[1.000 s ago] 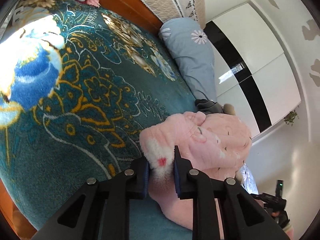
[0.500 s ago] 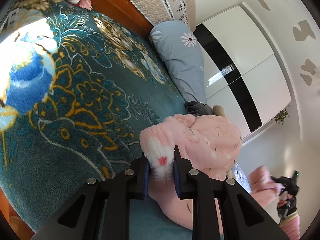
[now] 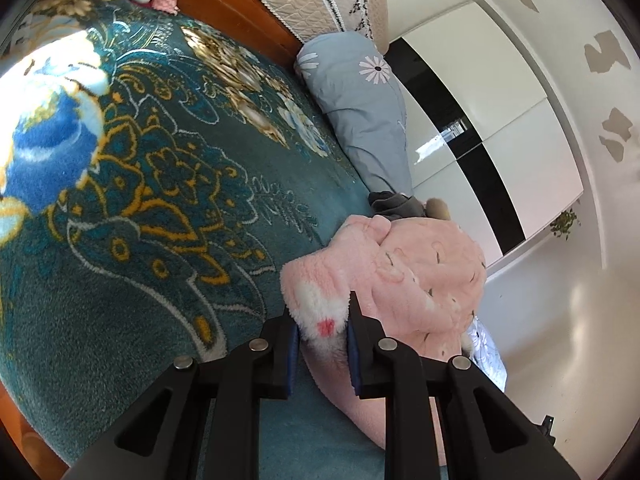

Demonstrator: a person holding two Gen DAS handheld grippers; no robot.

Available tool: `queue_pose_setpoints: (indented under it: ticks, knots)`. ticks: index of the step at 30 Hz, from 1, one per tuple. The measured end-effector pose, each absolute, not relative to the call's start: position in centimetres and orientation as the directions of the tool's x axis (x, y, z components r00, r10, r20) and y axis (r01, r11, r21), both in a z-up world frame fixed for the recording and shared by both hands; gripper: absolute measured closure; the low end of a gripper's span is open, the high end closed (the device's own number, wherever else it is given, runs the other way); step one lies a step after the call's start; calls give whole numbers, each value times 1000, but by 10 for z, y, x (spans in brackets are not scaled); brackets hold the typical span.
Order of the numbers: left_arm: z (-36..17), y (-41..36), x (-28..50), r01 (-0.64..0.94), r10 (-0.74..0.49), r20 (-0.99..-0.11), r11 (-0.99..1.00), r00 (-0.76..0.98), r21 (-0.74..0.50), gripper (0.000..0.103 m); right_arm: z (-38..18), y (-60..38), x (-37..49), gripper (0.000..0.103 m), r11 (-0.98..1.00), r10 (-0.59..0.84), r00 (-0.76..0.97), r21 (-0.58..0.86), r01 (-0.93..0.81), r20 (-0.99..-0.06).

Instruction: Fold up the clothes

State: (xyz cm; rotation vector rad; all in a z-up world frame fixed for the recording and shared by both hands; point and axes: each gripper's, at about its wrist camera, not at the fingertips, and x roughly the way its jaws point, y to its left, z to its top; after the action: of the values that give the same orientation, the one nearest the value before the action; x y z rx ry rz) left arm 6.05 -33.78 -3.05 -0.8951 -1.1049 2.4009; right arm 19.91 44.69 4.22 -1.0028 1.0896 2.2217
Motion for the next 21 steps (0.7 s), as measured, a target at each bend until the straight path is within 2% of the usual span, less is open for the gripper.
queue_pose_setpoints:
  ticks: [3,9,10,12,15,19,21]
  knots:
    - [-32,-338,62,-46,540,-399,-634,-741,-772,82,44,466,206,56,-573,98,-655,496,-653,-749]
    - [-36,-339,62,-34,541,-400,-624,-740,-781,82,20,495,221,54,-462,69,-660,563,-686,-748]
    - [-36,-339,62,-27,538,-404,-624,-740,-781,82,15,499,223,56,-436,60,-661,576,-692,-748]
    - [-36,-338,64,-19,527,-408,-630,-745,-777,84,15,506,224,93,-407,58,-675,600,-689,-735]
    - [-35,-337,65,-8,510,-417,-640,-752,-768,85,50,509,227,93,-470,129,-722,600,-648,-679]
    - [-34,-332,65,-1,504,-435,-654,-746,-756,85,123,507,242,94,-603,288,-806,556,-572,-517]
    - [-33,-329,64,2,500,-446,-665,-742,-747,85,125,508,235,94,-607,344,-748,473,-638,-568]
